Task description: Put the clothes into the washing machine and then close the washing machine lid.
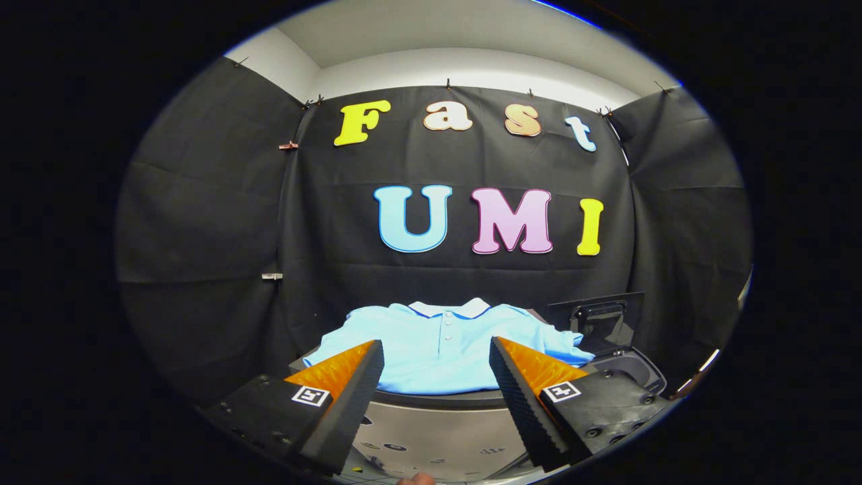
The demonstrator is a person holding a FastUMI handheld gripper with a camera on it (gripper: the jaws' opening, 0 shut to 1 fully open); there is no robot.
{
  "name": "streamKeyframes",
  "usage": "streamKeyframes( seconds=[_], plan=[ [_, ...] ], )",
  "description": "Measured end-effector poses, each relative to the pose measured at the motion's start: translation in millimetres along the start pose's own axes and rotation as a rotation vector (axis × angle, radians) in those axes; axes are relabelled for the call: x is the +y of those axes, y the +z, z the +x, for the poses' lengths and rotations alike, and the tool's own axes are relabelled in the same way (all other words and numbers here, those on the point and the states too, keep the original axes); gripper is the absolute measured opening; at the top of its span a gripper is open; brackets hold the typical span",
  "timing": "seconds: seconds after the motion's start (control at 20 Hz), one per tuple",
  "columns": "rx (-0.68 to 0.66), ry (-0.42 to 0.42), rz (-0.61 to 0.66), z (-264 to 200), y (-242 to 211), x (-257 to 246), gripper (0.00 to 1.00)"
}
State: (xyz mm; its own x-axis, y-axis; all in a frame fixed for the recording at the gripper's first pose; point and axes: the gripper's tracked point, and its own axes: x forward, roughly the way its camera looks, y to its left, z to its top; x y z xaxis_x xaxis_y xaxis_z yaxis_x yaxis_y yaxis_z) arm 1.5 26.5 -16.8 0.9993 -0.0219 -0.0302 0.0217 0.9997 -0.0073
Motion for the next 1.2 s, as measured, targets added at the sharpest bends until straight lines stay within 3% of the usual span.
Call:
streamKeyframes(
  seconds=[0.7,0.95,1.2],
  plan=[
    [0.079,-0.042,0.026,47.6,-3.3,-3.6,0.99],
    [0.131,-0.097,0.083,85.6,5.1,-20.4,0.99],
    [0.237,-0.087,0.079,140.7,13.4,-25.8,0.99]
  ],
)
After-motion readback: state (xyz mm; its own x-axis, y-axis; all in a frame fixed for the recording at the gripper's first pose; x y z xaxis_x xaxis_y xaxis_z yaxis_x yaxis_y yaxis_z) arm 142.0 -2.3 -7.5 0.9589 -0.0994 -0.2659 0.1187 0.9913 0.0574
